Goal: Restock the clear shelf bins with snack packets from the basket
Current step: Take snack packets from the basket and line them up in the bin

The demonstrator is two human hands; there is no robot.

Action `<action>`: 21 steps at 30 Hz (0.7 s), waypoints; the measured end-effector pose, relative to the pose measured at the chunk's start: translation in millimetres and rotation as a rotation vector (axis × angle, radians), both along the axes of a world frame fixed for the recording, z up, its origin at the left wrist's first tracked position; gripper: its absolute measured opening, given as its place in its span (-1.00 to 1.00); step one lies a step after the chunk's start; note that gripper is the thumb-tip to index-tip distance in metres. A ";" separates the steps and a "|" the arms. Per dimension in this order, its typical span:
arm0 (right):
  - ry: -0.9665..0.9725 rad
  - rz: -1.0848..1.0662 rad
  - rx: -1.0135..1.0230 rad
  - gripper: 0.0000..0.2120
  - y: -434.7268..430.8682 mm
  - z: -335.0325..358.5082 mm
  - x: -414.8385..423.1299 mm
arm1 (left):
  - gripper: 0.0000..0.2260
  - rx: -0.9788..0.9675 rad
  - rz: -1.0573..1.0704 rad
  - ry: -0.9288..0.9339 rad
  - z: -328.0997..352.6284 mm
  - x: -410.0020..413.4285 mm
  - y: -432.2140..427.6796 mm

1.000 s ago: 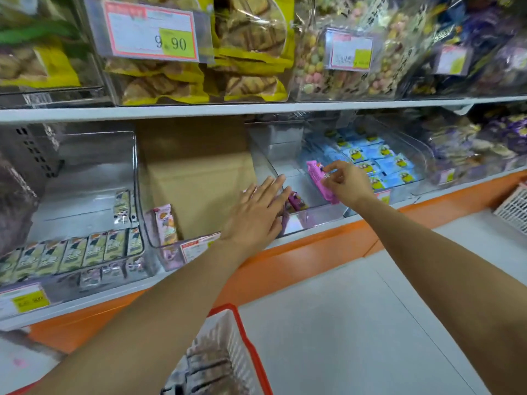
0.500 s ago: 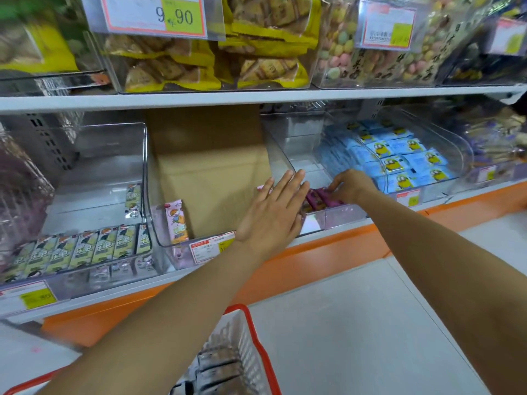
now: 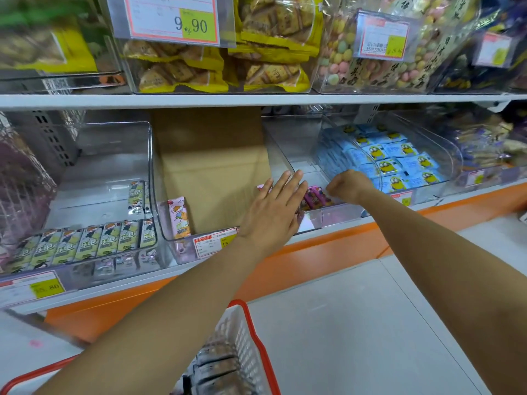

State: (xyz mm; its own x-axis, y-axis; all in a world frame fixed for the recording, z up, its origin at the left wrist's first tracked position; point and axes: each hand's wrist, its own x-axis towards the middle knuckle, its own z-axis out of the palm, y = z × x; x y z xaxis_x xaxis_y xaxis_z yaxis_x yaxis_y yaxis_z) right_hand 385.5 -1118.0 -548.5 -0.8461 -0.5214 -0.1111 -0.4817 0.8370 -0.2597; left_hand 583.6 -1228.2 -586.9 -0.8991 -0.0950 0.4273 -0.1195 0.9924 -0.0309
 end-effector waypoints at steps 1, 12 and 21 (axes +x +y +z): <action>0.001 -0.007 -0.068 -0.84 2.2 3.5 3.9 | -0.44 0.010 -0.002 0.004 1.4 1.9 1.0; 0.098 0.208 -0.481 -0.87 2.6 44.2 101.7 | -0.48 0.078 0.032 -0.041 23.6 78.3 -5.9; -0.087 0.492 -0.584 -0.81 -56.4 3.3 249.1 | -0.65 0.078 0.150 -0.017 -6.5 223.4 -41.4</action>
